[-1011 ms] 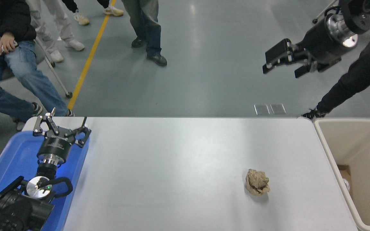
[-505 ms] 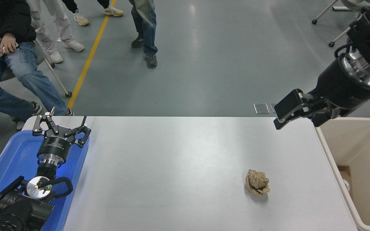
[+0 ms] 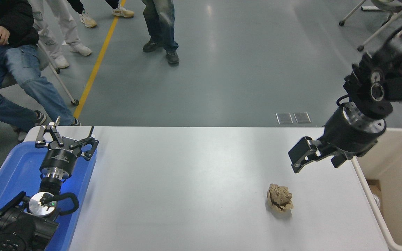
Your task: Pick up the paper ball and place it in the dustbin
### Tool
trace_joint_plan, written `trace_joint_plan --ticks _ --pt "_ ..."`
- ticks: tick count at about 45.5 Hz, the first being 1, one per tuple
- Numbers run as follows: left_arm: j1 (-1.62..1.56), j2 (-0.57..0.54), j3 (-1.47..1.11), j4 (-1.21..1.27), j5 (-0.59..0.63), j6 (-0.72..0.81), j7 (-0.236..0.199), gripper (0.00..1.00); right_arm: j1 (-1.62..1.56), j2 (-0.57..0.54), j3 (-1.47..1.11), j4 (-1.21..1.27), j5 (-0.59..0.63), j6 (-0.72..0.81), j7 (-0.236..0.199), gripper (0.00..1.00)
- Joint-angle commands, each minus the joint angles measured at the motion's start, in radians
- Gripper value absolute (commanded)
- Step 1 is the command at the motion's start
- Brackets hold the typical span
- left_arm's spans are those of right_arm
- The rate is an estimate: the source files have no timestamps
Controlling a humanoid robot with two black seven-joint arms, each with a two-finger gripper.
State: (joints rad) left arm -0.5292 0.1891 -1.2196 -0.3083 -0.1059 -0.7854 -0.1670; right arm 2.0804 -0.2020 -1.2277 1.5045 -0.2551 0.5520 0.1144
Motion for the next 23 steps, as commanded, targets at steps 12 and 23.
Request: trace_joint_plan --ticks 12,23 --pt "-0.002 0.001 0.003 -0.002 0.002 0.0 0.001 0.99 -0.554 0.148 0.189 -0.391 -0.032 -0.182 -0.079 1.0" --pt "-0.002 0.0 0.003 -0.002 0.002 0.0 0.001 0.99 -0.686 0.176 0.218 -0.501 -0.119 -0.241 -0.093 1.0"
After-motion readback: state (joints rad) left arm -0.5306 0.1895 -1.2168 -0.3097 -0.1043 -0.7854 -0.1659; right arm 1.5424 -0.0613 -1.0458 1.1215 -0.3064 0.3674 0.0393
